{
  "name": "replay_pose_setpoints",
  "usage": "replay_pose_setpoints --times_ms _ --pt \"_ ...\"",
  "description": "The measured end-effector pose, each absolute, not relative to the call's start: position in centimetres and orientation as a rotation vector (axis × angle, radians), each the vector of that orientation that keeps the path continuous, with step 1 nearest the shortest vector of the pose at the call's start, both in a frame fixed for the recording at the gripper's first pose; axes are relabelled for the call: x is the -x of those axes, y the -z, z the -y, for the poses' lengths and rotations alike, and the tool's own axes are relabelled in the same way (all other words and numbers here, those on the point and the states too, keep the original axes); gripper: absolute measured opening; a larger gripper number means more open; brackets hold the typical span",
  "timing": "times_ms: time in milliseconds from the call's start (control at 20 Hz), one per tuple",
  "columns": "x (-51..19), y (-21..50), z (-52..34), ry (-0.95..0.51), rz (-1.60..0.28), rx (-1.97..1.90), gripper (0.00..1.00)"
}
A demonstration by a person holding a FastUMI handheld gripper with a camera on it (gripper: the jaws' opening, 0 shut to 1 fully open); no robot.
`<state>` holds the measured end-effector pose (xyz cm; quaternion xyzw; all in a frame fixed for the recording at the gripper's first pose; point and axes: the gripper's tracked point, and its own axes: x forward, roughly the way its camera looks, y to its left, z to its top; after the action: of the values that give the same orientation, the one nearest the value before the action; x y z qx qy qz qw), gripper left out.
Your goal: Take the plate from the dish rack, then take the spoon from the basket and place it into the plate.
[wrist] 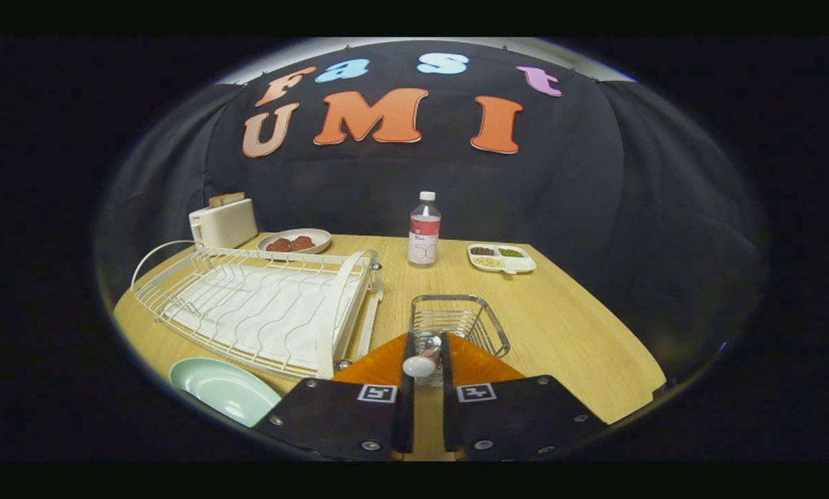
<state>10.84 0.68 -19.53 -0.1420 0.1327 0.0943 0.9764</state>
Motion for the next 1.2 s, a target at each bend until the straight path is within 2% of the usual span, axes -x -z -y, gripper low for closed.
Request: replay_pose_setpoints --times_ms 150,750,1200 --pt "-10.1 19.5 -0.2 -0.185 -0.292 0.285 0.05" --pt "-5.9 12.4 0.2 -0.102 -0.207 0.221 0.05" --pt "2.6 9.4 -4.8 -0.169 -0.166 0.215 0.05"
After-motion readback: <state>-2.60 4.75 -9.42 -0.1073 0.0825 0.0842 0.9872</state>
